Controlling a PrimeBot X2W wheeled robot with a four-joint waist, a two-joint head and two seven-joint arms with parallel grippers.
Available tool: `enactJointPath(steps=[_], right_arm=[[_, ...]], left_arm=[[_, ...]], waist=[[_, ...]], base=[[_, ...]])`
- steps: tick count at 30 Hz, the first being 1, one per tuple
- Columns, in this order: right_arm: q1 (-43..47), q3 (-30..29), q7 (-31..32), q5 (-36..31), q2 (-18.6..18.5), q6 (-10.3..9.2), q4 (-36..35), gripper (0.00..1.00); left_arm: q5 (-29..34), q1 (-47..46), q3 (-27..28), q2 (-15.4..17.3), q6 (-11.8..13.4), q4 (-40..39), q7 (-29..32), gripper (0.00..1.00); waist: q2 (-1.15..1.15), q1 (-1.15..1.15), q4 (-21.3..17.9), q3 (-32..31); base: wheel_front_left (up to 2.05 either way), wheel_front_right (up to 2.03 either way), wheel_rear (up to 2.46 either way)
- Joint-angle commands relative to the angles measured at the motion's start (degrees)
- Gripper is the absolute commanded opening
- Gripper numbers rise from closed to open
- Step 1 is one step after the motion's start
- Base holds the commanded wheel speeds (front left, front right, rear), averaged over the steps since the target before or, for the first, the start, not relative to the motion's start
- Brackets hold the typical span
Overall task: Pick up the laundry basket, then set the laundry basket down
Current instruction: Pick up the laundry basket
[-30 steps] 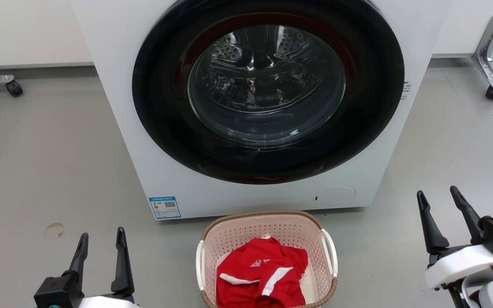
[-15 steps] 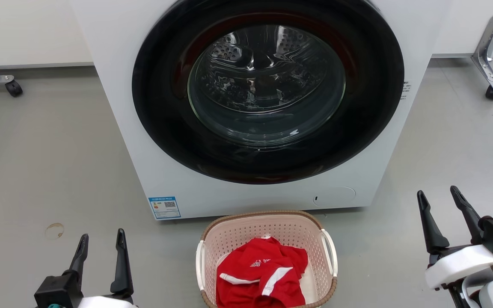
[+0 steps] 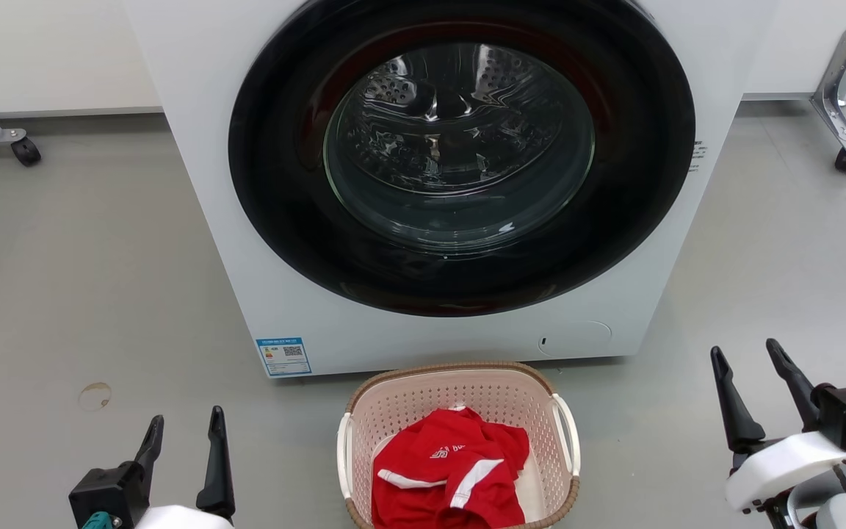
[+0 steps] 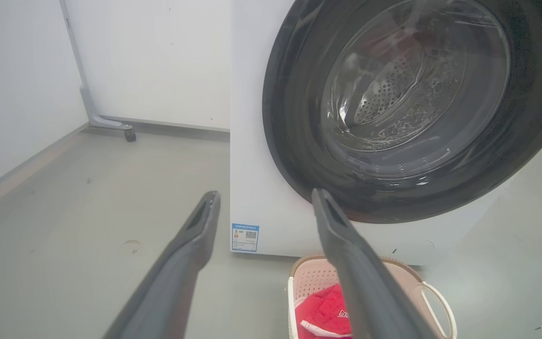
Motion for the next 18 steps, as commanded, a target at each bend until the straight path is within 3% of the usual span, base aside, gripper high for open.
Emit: enactJointPath(steps=[1,18], right_arm=[[-3.0,1.7,-0.6,0.2,-1.3,0.26,0.4,1.00],[-5.8,3.1,1.2,1.8,-1.3,0.26,3.5,1.00]], left_arm=[[-0.8,-2.1,1.8,1.0,-0.4,-1.3,0.9,1.00],[-2.8,-3.2,0.9,1.9,0.3,-2.3,8.1,1.00]], waist=[[0.00,0.00,0.0,0.0],[0.00,0.00,0.7,2.2]], base=[[0.00,0.00,0.00],[0.00,0.00,0.00]])
